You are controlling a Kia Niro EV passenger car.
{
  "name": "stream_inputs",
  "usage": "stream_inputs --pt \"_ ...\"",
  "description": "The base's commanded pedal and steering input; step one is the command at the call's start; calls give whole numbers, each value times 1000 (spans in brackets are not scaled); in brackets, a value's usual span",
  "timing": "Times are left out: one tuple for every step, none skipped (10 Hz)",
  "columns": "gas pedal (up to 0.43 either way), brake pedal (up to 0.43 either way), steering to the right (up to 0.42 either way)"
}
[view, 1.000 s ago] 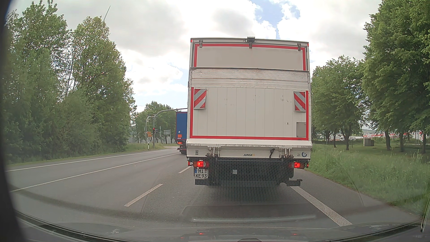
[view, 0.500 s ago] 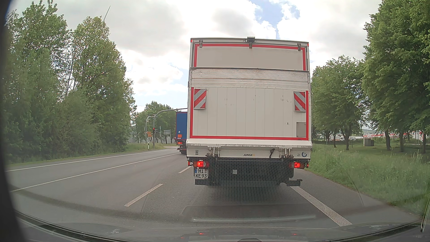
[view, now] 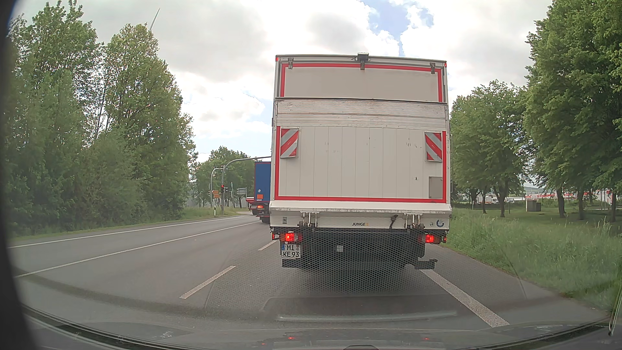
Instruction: Follow the waypoints while adhering to traffic rules and regulations
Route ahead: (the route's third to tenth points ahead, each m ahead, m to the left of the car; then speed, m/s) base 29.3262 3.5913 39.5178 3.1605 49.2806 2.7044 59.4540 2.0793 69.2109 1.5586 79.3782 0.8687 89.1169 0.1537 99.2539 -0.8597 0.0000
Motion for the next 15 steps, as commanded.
stream_inputs --pt "0 0 0" --pt "0 0 0" --pt "0 0 0" --pt "0 0 0" --pt "0 0 0" --pt "0 0 0" --pt "0 0 0" --pt "0 0 0" --pt "0 0 0" --pt "0 0 0" --pt "0 0 0" --pt "0 0 0" --pt "0 0 0" --pt "0 0 0" --pt "0 0 0"
